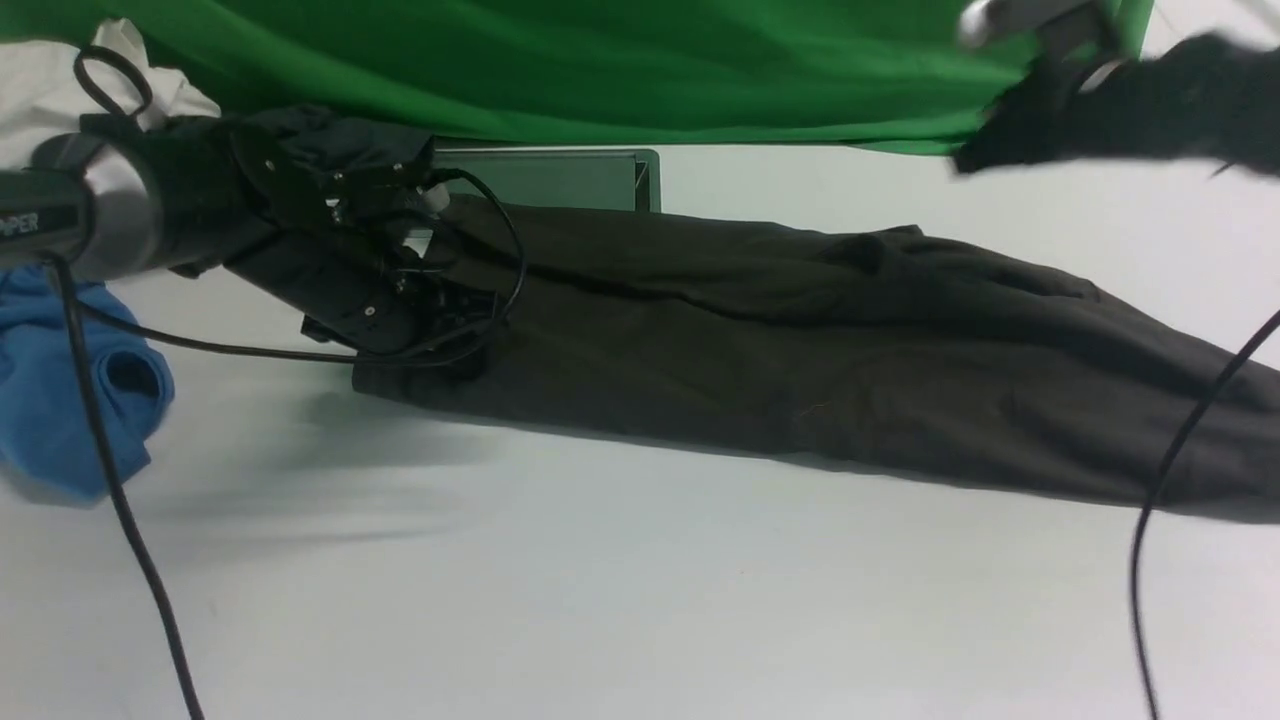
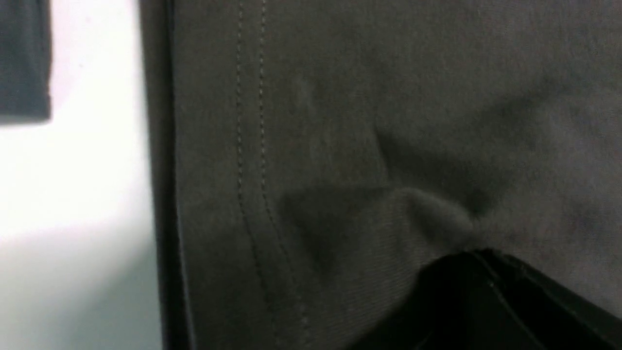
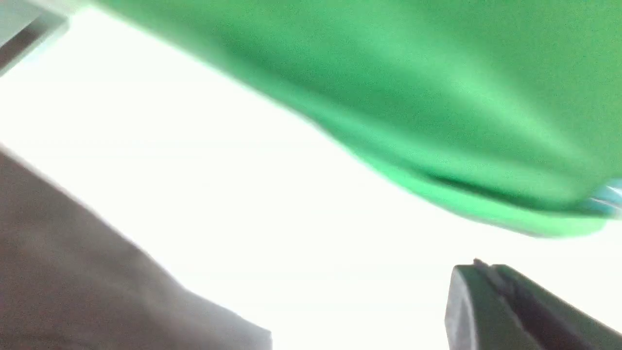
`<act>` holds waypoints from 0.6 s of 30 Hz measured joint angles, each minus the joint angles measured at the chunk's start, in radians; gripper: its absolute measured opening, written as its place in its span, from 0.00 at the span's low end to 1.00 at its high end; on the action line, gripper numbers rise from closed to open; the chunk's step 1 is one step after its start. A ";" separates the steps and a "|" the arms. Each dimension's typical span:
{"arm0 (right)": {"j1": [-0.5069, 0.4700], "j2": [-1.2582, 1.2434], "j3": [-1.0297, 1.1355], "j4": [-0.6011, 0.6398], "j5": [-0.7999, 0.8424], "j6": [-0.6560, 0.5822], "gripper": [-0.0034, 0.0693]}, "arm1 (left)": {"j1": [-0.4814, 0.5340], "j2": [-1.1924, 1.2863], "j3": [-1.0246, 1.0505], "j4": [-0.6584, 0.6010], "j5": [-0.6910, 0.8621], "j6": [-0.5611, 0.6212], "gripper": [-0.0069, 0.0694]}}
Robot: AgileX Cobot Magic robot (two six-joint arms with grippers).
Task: Fold a long-sleeved shirt on a white desktop.
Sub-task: 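Fold the black garment in half by bringing its near edge over to the far edge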
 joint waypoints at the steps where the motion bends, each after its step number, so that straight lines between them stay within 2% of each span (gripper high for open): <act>1: -0.009 -0.005 -0.032 0.000 0.062 0.010 0.09 | 0.000 -0.004 0.000 0.002 0.004 0.000 0.12; 5: 0.007 -0.042 -0.132 0.001 0.431 -0.064 0.10 | 0.000 -0.019 0.000 0.010 0.022 0.000 0.12; 8: 0.068 -0.046 -0.134 0.001 0.616 -0.131 0.10 | 0.000 -0.025 0.000 0.012 0.027 -0.001 0.12; 14: 0.175 0.059 -0.121 0.003 0.690 -0.177 0.10 | 0.000 -0.025 0.001 -0.001 -0.016 -0.001 0.12; 18: 0.192 0.151 -0.115 0.000 0.587 -0.180 0.10 | 0.000 -0.023 0.001 -0.013 -0.057 -0.001 0.12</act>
